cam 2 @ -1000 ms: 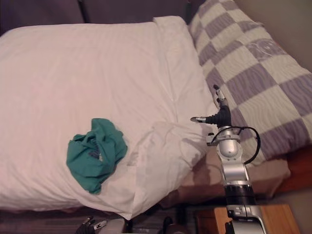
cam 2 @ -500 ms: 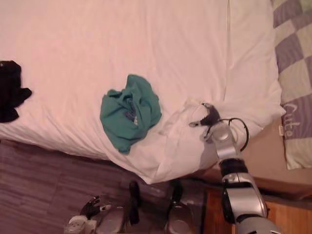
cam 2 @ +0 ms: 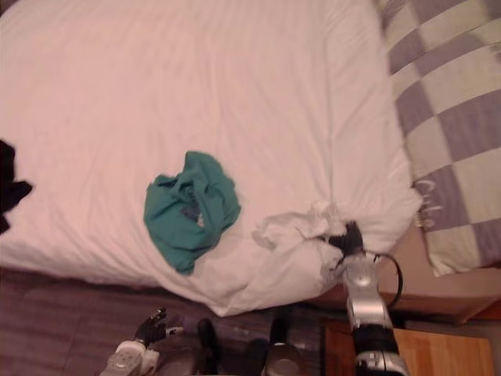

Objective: Tidy the bed and pick cloth on bed and put in laundry

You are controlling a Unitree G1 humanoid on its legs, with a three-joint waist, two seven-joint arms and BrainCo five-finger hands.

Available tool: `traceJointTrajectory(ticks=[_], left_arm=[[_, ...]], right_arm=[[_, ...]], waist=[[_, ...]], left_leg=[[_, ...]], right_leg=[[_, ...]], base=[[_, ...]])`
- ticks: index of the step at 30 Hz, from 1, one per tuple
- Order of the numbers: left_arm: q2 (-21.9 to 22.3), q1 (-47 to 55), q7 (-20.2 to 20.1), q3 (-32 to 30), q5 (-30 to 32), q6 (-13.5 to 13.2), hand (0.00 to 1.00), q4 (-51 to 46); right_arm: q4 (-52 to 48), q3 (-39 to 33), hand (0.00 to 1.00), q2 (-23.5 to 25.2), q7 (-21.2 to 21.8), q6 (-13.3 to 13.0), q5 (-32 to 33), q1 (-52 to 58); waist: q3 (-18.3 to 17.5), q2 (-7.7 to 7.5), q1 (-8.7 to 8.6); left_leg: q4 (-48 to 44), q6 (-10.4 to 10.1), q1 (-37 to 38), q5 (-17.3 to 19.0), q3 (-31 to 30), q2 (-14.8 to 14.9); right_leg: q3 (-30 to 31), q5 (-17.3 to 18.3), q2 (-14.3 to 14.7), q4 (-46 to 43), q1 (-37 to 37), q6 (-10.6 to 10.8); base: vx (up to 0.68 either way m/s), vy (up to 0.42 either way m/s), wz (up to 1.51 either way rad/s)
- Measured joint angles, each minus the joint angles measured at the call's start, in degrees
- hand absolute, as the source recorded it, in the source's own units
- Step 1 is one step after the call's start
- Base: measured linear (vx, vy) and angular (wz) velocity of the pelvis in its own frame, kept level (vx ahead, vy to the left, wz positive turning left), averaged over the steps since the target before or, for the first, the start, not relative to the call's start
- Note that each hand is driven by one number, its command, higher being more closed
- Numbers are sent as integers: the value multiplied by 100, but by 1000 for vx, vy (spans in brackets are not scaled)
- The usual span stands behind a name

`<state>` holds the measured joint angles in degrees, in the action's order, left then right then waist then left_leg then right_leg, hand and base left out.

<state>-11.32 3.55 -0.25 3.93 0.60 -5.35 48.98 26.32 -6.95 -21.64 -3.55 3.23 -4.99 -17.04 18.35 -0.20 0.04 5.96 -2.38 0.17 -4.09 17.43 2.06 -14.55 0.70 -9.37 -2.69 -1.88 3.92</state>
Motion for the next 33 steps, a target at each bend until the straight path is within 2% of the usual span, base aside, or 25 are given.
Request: traceJointTrajectory(ticks=[1, 4, 6, 8, 11, 12, 14, 18, 19, 20, 22, 23, 27, 28, 31, 33], left_arm=[[5, 80, 7, 0, 119, -3, 0, 2], [36, 225, 25, 1, 403, -49, 0, 16], [44, 233, 25, 32, 517, -53, 0, 114], [53, 235, 5, 50, 550, -48, 0, 243], [67, 255, -8, 54, 551, -50, 0, 276], [66, 269, -13, 54, 552, -49, 0, 282], [69, 302, -16, 79, 537, -46, 0, 285], [44, 545, -11, 153, 339, -21, 0, 242], [-54, 665, -9, 153, 254, 9, 0, 230], [-81, 704, -10, 153, 247, 27, 0, 232], [-115, 855, -10, 145, 153, 81, 0, 235], [-142, 976, -9, 143, 142, 82, 0, 257], [-145, 1067, -5, -52, 133, 80, 0, 393], [-146, 1067, -3, -66, 133, 80, 0, 403], [-133, 1062, 7, -64, 139, 68, 0, 393], [-81, 1015, 10, -19, 132, 58, 0, 373]], right_arm=[[-319, -87, 0, 223, -51, -1, -6, 472], [-527, -425, 0, 699, -127, -2, 18, 1358], [-463, -609, 0, 949, -151, 5, 52, 1880], [-248, -806, 0, 1128, -224, 7, 53, 2238], [-25, -1181, 0, 1194, -473, -25, -314, 2706], [-173, -1256, 0, 1185, -536, -118, -433, 2791], [-410, -1326, 0, 1181, -601, -62, -586, 2826], [-1259, -1690, 0, 1175, -599, 306, -748, 3106], [-1664, -2010, 0, 1161, -598, 411, -793, 3189], [-1785, -2153, 100, 1145, -601, 415, -792, 3228], [-2271, -2635, 100, 987, -628, 419, -724, 3363], [-2680, -2904, 100, 767, -609, 416, -468, 3425], [-3495, -2700, 100, 181, -258, 233, 652, 3193], [-3473, -2347, 100, 67, -110, 180, 964, 2908], [-2942, -1566, 100, 44, -11, 169, 1207, 2224], [-1723, -1198, 100, -27, -117, 199, 1533, 1054]], waist=[[-151, -43, -48], [-524, -207, -165], [-753, -312, -338], [-802, -360, -433], [-876, -309, -487], [-897, -275, -543], [-938, -220, -619], [-1013, -160, -617], [-1015, -157, -619], [-1022, -164, -631], [-1062, -190, -662], [-1133, -173, -698], [-1202, -311, -739], [-1204, -314, -722], [-1197, -269, -566], [-1106, -148, -441]], left_leg=[[1, -72, 124, 51, 116, 41], [7, -214, 430, 157, 428, 112], [20, -244, 534, 191, 631, 154], [40, -282, 730, 226, 788, 189], [43, -244, 888, 314, 946, 243], [44, -243, 889, 323, 996, 250], [45, -209, 888, 355, 1041, 252], [45, -260, 880, 471, 1126, 230], [45, -256, 884, 491, 1198, 222], [45, -254, 888, 503, 1207, 218], [44, -242, 888, 526, 1204, 202], [44, -215, 899, 527, 1205, 191], [44, -207, 982, 523, 1247, 189], [43, -205, 996, 522, 1225, 187], [43, -183, 993, 505, 1102, 154], [43, -78, 792, 433, 776, 77]], right_leg=[[133, 6, 45, 15, 53, 9], [440, 50, 149, 54, 203, 69], [618, 50, 218, 91, 217, 68], [756, 49, 264, 98, 329, 66], [901, 51, 327, 97, 389, 48], [938, 62, 326, 99, 384, 33], [976, 78, 329, 99, 375, 48], [1100, 84, 321, 101, 302, 60], [1179, 65, 322, 104, 295, 91], [1196, 60, 322, 103, 295, 99], [1222, 51, 310, 108, 296, 126], [1250, 29, 304, 107, 296, 117], [1278, -3, 308, 99, 325, 115], [1257, -3, 313, 98, 348, 115], [1153, 7, 278, 96, 402, 120], [891, 16, 167, 94, 371, 123]], base=[[123, -36, -56], [80, -37, -52], [21, -37, -51], [-30, -23, -48], [-76, -15, -35], [-99, -4, -18], [-85, 3, -7], [-45, 20, -8], [26, 19, -20], [47, 22, -21], [51, 17, -9], [52, 18, -9], [48, 11, -14], [3, -12, 9], [-22, -3, 24], [-71, 23, 67]])
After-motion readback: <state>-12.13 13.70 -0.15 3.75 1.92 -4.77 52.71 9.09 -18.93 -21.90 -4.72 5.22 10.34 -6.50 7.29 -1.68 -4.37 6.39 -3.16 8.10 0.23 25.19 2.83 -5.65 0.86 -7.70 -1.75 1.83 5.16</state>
